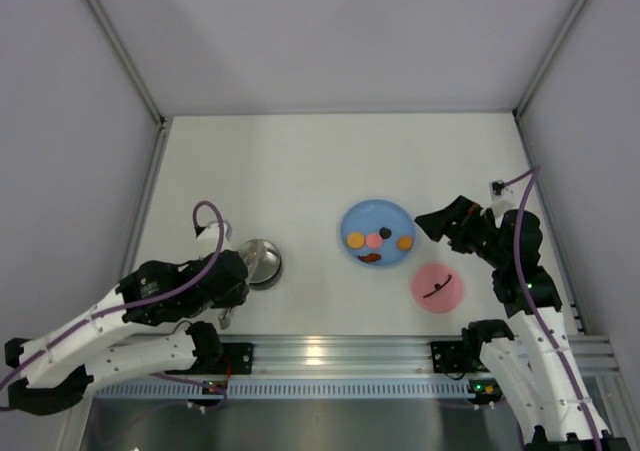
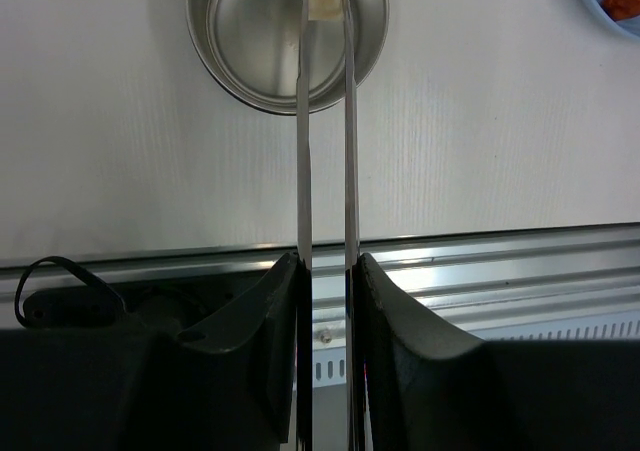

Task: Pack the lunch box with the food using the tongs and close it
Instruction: Place the fake food in the packing box.

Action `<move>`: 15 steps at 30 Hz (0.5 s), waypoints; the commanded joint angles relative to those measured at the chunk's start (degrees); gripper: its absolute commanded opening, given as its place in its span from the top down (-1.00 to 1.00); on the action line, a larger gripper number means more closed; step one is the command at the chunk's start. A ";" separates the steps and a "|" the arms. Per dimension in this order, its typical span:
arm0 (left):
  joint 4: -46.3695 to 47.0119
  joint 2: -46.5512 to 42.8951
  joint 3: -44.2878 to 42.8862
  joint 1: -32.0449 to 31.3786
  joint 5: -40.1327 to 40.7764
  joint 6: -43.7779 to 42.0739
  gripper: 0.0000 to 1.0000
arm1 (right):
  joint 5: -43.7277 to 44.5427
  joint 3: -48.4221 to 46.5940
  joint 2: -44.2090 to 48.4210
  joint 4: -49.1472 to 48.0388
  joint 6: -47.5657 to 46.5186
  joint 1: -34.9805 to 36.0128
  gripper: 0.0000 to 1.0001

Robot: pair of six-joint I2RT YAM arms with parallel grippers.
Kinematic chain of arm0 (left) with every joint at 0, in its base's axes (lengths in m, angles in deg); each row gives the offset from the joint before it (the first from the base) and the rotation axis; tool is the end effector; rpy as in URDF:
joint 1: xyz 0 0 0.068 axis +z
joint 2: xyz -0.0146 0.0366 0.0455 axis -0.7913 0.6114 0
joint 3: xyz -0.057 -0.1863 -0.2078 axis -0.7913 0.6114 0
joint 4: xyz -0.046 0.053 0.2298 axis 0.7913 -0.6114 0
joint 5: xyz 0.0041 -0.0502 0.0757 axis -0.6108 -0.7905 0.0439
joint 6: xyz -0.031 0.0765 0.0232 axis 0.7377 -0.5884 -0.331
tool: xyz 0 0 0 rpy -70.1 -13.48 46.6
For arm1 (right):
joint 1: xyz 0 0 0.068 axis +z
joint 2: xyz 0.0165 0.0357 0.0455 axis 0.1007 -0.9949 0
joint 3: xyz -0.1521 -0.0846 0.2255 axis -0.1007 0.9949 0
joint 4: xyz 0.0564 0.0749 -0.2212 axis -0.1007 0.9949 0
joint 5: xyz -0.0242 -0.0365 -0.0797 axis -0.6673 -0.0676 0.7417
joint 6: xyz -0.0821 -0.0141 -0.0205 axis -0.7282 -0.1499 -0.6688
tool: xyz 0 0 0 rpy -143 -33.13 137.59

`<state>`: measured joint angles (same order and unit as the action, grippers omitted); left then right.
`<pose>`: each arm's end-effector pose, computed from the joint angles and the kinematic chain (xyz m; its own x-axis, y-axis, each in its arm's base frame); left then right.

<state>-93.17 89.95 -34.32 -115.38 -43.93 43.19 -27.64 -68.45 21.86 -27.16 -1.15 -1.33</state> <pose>0.0654 -0.0536 0.2898 -0.8037 -0.1286 -0.5810 0.0030 0.9755 -0.2200 0.1403 0.0408 0.2781 -0.5443 0.5198 -0.6584 -0.1370 0.7192 0.6811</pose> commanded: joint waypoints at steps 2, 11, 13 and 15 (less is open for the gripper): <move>-4.79 -1.57 0.76 -0.21 1.49 1.98 0.31 | -0.53 0.55 -0.08 -4.60 -0.08 -0.76 -0.99; -4.88 -1.92 1.21 -0.21 1.49 2.15 0.15 | -0.79 0.99 -0.16 -5.04 0.28 -0.67 -0.99; -4.53 -1.84 1.12 -0.21 1.49 1.98 0.13 | -0.88 1.00 -0.25 -5.04 0.28 -0.76 -0.99; -4.18 -1.66 0.77 -0.21 1.40 1.72 0.13 | -0.88 1.08 -0.25 -5.04 0.36 -0.76 -0.99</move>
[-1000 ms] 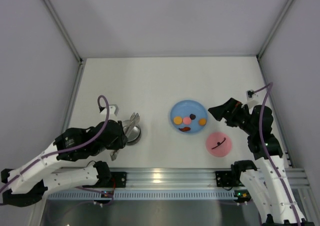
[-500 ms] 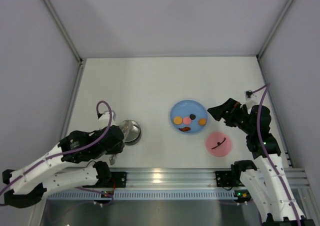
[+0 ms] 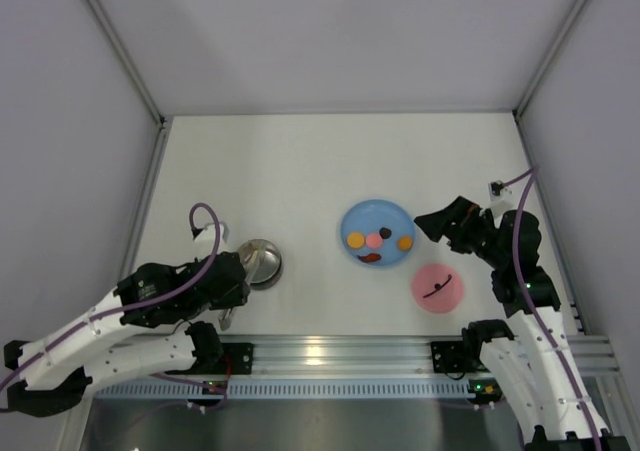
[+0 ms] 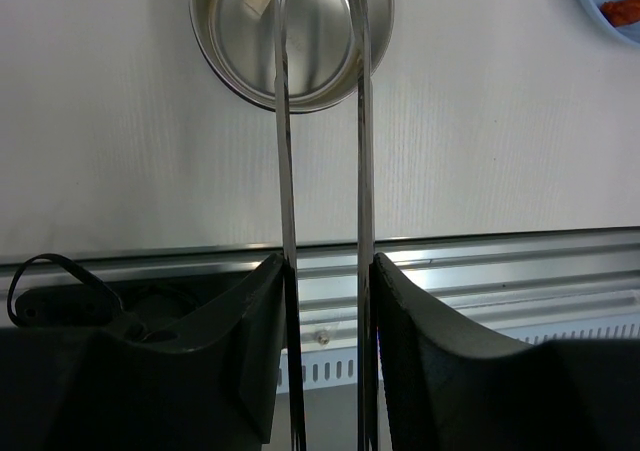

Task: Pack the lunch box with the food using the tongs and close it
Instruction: Place the fake food in the packing box, then pick up the fake food from the plate.

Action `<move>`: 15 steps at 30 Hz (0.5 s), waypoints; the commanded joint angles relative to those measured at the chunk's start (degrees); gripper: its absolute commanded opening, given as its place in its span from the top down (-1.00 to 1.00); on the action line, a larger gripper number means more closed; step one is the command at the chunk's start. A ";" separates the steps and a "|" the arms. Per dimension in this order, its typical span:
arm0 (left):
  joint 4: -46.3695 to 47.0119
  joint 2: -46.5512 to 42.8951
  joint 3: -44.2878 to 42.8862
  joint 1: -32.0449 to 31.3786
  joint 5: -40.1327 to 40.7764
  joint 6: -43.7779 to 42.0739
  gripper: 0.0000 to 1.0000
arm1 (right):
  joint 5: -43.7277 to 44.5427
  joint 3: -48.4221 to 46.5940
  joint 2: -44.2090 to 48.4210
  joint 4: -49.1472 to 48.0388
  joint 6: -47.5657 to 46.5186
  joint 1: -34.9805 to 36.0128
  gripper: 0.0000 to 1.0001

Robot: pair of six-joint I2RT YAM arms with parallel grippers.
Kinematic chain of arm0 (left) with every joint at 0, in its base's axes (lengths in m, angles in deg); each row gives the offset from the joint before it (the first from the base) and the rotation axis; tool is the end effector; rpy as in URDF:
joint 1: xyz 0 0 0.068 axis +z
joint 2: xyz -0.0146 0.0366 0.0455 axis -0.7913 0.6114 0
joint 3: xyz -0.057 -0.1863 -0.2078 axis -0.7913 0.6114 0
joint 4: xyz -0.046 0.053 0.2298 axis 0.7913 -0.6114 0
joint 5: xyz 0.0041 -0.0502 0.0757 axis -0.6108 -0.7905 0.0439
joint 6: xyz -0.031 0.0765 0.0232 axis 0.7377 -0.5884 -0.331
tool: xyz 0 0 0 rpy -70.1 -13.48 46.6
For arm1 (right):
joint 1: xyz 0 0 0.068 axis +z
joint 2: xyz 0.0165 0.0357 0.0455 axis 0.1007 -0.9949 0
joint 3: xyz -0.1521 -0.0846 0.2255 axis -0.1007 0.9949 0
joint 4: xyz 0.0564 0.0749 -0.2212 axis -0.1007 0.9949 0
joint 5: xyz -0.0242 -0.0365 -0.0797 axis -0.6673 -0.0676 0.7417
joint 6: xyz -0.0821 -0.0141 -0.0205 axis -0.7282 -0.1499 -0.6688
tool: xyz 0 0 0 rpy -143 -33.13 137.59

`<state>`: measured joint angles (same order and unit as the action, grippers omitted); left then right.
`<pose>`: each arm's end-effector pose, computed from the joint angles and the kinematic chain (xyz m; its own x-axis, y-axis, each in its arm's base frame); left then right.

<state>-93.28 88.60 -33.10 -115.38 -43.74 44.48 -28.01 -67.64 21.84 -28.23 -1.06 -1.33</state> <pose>0.0635 -0.0495 0.2854 -0.8017 -0.1512 -0.5782 -0.0160 0.9726 -0.2321 0.1412 0.0414 0.2756 -0.5451 0.5193 -0.6582 -0.1432 0.7158 0.6834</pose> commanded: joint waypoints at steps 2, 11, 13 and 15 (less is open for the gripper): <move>-3.63 0.13 -0.98 -0.21 1.21 0.16 0.13 | -0.60 0.19 -0.23 -4.05 0.28 -0.67 -0.99; 2.59 10.04 -12.14 -0.21 2.35 -8.17 0.12 | -1.04 -0.25 -0.32 -3.88 0.54 -0.76 -0.99; 4.80 12.60 -14.16 -0.21 1.48 -9.94 0.12 | -1.04 -0.34 -0.14 -3.44 0.28 -0.67 -0.99; 8.92 16.47 -16.62 -0.21 0.68 -12.57 0.11 | -1.04 -0.34 0.03 -3.18 0.19 -0.67 -0.99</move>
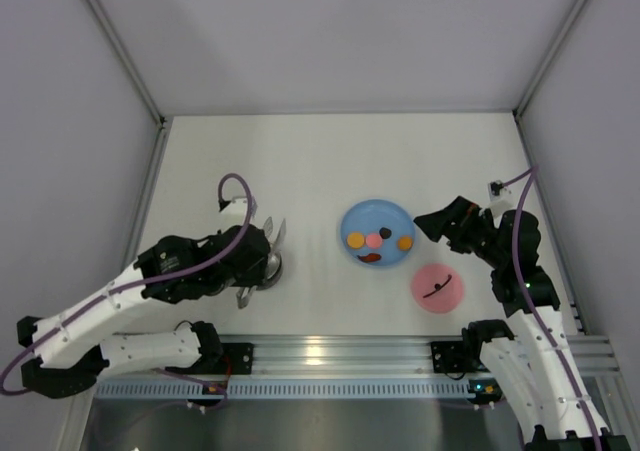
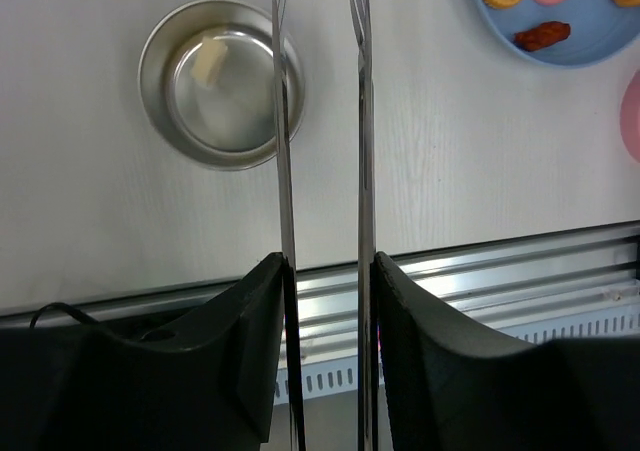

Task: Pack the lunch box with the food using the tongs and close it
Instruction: Pick up the fake food from the plate.

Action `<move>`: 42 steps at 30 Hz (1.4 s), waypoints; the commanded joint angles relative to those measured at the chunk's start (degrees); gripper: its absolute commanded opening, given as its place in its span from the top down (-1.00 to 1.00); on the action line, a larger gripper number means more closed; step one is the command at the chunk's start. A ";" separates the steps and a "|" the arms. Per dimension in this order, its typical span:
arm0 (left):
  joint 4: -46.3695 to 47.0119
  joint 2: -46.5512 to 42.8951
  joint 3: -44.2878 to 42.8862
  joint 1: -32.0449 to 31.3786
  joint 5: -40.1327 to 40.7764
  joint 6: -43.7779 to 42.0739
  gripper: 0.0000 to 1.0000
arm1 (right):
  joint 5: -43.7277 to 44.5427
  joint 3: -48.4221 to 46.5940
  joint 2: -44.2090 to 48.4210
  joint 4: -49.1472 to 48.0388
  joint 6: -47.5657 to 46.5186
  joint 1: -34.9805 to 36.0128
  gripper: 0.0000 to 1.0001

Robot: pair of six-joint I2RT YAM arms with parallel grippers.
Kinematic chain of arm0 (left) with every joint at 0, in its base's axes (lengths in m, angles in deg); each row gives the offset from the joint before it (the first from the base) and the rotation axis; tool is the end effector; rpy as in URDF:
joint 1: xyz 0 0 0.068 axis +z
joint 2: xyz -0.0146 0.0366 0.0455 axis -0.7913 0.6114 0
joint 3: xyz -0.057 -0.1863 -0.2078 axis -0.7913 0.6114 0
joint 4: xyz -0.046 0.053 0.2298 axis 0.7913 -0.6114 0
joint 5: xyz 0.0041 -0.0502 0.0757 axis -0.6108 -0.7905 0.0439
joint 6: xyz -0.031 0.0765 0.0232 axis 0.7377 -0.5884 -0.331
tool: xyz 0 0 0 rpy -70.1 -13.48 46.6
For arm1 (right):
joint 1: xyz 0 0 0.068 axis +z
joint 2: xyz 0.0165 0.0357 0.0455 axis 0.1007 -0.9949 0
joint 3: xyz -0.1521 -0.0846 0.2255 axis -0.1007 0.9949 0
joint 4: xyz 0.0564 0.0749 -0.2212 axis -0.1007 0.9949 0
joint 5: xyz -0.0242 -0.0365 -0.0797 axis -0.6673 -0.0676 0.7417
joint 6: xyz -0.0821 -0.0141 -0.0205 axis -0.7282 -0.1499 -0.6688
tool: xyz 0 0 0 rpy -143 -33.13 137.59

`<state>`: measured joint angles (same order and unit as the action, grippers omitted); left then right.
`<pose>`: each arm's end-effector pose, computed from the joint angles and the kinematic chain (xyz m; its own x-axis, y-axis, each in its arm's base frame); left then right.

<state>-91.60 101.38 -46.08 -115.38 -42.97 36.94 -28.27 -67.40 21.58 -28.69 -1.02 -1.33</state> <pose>0.0860 -0.0917 0.3314 -0.7812 -0.0422 -0.6229 0.0870 0.9806 -0.1756 0.1423 0.0418 0.2746 -0.5479 0.5185 -0.6565 -0.1453 0.7138 0.6851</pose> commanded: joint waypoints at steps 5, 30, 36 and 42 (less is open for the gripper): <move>16.47 13.42 -7.77 -0.21 -3.86 -10.83 0.11 | -0.60 -0.67 0.39 -1.84 -0.29 -0.76 -0.99; 34.24 51.33 -25.18 -0.04 -12.65 -19.99 -0.04 | 0.81 -4.36 3.90 6.07 -3.02 -0.76 -0.99; 34.06 52.65 -24.57 0.05 -12.21 -19.63 -0.04 | 0.90 -4.01 3.73 6.16 -3.28 -0.76 -0.99; 34.68 52.48 -22.37 0.14 -12.39 -19.46 -0.03 | 0.81 -3.75 3.64 5.99 -3.20 -0.76 -0.99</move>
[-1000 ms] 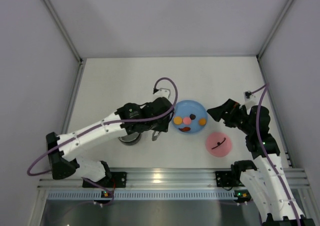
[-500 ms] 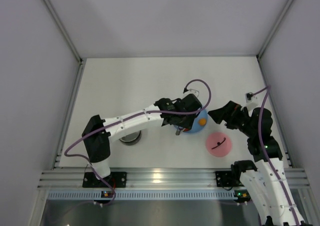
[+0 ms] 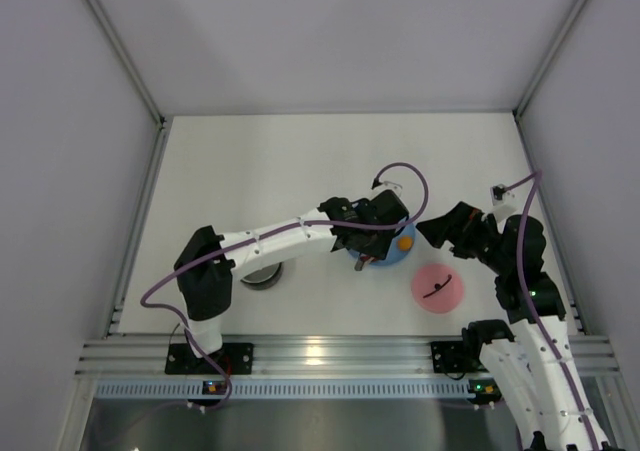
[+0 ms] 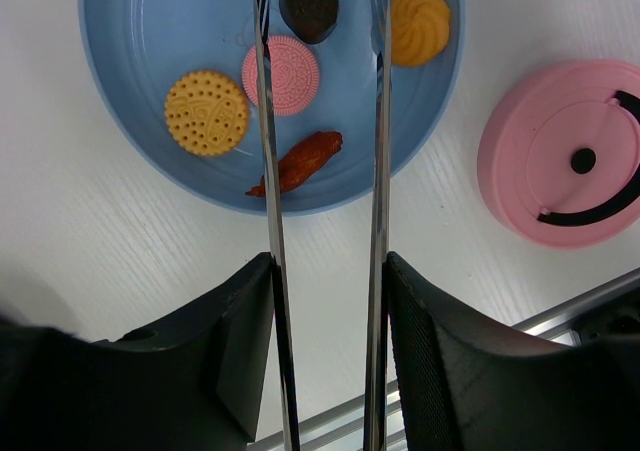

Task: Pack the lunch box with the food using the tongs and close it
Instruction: Pick up the fake food from the plate.

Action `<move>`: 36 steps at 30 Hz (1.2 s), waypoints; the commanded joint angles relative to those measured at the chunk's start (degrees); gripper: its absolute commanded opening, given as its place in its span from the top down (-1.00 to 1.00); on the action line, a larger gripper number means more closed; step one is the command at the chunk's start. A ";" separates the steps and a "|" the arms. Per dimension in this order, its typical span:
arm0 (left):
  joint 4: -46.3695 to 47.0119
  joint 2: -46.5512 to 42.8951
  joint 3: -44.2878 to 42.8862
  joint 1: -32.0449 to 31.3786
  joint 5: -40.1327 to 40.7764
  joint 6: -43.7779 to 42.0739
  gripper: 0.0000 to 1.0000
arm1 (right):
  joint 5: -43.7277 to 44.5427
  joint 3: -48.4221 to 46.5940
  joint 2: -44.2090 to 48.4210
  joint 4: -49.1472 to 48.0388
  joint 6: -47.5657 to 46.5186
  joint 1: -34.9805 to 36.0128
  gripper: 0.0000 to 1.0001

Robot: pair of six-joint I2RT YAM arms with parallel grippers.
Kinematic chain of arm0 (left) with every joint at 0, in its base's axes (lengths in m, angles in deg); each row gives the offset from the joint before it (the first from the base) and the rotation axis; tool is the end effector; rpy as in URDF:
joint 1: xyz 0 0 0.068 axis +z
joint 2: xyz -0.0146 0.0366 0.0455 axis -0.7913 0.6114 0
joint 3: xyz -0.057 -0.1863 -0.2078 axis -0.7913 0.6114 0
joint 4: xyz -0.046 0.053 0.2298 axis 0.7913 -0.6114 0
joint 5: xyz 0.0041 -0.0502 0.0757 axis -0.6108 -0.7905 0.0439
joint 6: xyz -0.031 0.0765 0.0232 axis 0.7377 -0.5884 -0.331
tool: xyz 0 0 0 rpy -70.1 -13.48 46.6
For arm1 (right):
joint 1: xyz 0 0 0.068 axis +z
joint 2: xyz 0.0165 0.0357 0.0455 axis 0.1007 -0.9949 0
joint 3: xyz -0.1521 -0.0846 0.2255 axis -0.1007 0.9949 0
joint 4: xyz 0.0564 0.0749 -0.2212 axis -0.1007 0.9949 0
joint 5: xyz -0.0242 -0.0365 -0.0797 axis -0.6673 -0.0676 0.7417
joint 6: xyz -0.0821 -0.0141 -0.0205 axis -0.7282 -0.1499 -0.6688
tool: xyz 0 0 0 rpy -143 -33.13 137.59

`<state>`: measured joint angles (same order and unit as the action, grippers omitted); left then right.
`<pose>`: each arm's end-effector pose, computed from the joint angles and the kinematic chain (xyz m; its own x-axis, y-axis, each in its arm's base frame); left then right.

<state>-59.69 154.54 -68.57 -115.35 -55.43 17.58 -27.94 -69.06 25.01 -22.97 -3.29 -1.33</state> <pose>0.2004 -0.3501 0.2570 -0.7694 0.3057 -0.5608 0.4382 0.8914 -0.1153 0.1272 0.0402 0.2785 -0.5464 0.4908 -0.6786 -0.1558 0.7365 0.6582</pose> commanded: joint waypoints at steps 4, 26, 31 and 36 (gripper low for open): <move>2.94 -0.68 1.09 0.20 0.07 0.35 -0.02 | 0.48 -2.08 0.20 0.26 -0.92 -0.76 -0.99; 4.44 -1.91 2.76 0.64 -0.81 -0.53 0.38 | 0.57 -1.91 0.03 0.08 -0.75 -0.84 -0.99; 3.30 -3.40 0.21 0.64 1.12 -2.02 0.40 | 0.57 -1.91 -0.32 -0.09 -0.66 -0.76 -0.99; 1.54 -5.95 -2.25 0.64 3.58 -2.55 0.39 | 0.65 -1.91 -0.41 -0.18 -0.57 -0.67 -0.99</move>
<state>-58.18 153.99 -67.17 -114.92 -54.62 16.03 -27.94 -69.06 24.88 -22.97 -3.27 -1.33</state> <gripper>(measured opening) 0.361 0.993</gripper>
